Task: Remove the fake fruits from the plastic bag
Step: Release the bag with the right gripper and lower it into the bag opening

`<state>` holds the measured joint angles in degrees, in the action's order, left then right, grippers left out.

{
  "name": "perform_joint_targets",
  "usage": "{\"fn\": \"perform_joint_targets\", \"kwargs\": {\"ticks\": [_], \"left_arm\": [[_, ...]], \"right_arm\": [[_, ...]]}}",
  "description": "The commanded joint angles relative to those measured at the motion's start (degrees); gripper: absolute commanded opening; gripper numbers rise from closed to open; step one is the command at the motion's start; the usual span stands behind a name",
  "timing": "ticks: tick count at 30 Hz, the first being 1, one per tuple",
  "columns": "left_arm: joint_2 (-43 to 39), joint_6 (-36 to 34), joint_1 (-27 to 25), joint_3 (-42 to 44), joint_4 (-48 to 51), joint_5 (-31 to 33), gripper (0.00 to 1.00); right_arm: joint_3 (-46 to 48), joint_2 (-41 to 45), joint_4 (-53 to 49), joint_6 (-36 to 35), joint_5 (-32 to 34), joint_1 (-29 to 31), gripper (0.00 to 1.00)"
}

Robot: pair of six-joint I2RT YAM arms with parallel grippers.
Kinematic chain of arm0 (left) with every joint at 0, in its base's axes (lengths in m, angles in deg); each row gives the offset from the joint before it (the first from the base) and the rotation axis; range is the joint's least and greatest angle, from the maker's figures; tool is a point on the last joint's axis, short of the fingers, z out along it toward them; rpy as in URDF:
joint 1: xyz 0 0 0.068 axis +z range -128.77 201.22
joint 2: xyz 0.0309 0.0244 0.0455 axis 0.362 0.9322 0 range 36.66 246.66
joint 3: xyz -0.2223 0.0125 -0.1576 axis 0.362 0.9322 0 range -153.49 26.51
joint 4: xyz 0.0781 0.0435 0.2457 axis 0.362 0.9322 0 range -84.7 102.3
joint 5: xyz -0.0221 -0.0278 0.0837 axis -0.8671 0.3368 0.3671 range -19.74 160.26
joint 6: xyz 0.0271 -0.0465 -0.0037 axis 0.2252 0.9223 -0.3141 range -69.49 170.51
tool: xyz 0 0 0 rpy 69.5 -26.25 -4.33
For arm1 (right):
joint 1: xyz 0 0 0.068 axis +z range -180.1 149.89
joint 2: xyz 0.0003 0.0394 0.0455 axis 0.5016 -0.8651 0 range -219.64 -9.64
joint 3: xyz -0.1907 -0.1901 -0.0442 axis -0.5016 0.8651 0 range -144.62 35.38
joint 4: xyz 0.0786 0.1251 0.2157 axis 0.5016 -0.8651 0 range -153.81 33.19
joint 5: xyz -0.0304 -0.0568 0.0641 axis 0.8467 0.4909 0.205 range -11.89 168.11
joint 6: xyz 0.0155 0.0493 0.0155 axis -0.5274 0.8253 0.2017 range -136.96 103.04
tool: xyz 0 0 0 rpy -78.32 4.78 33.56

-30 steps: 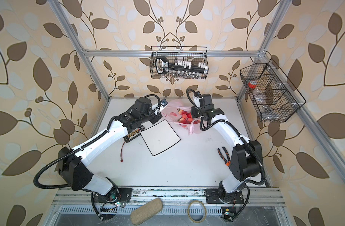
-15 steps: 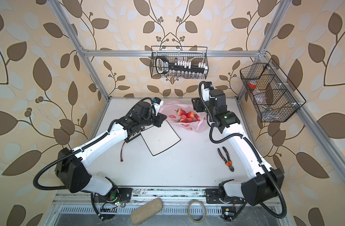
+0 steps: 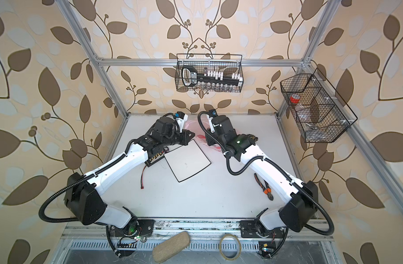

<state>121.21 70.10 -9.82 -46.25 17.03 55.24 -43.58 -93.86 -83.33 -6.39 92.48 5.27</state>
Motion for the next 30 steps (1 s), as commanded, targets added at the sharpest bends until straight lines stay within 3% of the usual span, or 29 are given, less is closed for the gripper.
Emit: {"fn": "perform_joint_targets", "kwargs": {"ticks": [1, 12, 17, 20, 30], "left_arm": [[-3.58, 2.08, 0.40, 0.41, -2.57, -0.64, 0.00], [-3.80, 5.70, 0.45, 2.17, -4.78, -0.51, 0.00], [-3.17, 4.65, 0.42, 1.71, -4.33, -0.72, 0.00], [-3.16, 2.95, 0.40, 1.28, -3.17, -0.59, 0.00], [-4.47, 0.32, 0.42, 2.17, -2.57, -0.29, 0.00]], "right_arm": [[1.53, -2.81, -2.05, 1.30, 8.60, 0.00, 0.20], [20.54, -2.45, 0.65, 6.56, 9.56, 4.16, 0.17], [22.60, -3.13, 3.24, 5.09, 9.05, 6.48, 0.19], [21.91, -2.19, 5.34, -0.57, 8.39, 6.46, 0.24], [20.98, 0.68, 15.02, -32.73, 6.16, 5.99, 0.33]]}}
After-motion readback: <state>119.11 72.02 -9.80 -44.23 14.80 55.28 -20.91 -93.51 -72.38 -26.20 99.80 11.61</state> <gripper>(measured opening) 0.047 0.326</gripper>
